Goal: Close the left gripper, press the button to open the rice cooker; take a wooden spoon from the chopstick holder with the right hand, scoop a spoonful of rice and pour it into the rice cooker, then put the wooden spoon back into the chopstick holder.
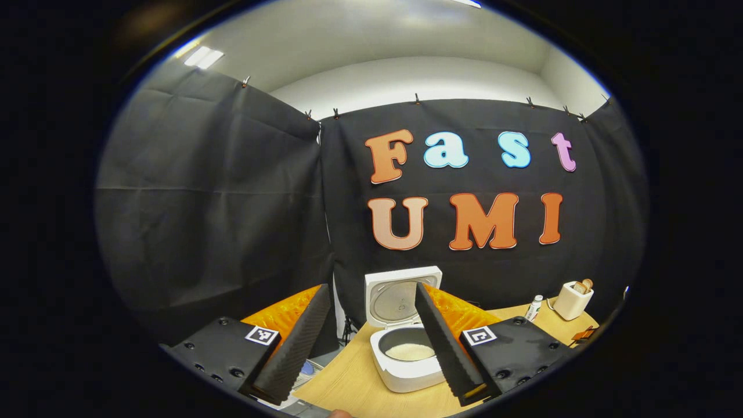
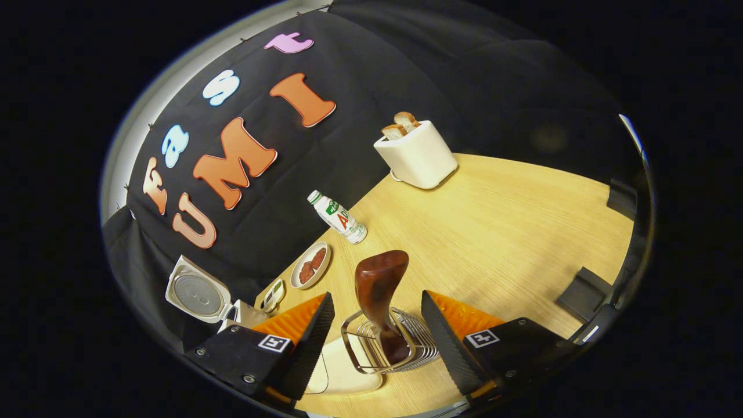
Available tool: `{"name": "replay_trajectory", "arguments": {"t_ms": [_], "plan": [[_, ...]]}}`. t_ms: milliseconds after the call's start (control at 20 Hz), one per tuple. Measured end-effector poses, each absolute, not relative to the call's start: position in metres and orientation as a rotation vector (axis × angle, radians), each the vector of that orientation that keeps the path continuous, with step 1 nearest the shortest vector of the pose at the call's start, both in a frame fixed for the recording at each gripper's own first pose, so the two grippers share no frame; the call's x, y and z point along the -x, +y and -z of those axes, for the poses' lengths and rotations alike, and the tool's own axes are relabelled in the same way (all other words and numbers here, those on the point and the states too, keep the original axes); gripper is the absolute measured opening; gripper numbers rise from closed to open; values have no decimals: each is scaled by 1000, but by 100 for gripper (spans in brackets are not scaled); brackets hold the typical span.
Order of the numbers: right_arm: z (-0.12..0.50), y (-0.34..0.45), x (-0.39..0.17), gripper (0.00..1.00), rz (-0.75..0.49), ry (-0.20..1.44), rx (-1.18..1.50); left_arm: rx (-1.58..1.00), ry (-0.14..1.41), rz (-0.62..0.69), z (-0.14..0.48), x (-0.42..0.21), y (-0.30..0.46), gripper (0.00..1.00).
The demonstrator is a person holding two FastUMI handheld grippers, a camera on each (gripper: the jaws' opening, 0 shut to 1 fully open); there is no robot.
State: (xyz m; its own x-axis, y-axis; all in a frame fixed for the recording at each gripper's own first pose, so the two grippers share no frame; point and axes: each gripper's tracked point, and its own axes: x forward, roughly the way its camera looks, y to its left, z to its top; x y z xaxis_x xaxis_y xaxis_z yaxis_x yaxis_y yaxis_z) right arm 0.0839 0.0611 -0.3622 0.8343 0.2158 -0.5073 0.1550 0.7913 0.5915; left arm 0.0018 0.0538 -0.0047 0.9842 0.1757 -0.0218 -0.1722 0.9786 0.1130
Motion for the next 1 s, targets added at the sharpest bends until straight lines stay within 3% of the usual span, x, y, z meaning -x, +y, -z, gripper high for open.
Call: {"name": "replay_trajectory", "arguments": {"t_ms": [100,150,250,400,450,500,600,1000], "plan": [[368,68,-88,87,-49,611,-670,-115,43,-180,9,-3,56,99],[371,67,-91,73,-43,618,-674,-116,49,-183,11,-3,57,99],[374,67,-96,59,-38,614,-698,-118,59,-187,15,-5,59,99],[374,65,-100,51,-30,608,-720,-129,66,-189,18,-7,61,100],[376,67,-99,44,-38,611,-723,-133,67,-194,18,-8,62,100],[376,67,-97,28,-38,618,-713,-135,67,-196,18,-8,63,100],[379,64,-99,27,-9,621,-656,-132,68,-191,19,-8,62,100],[374,61,-97,6,41,634,-542,-122,73,-180,23,-13,64,100]]}}
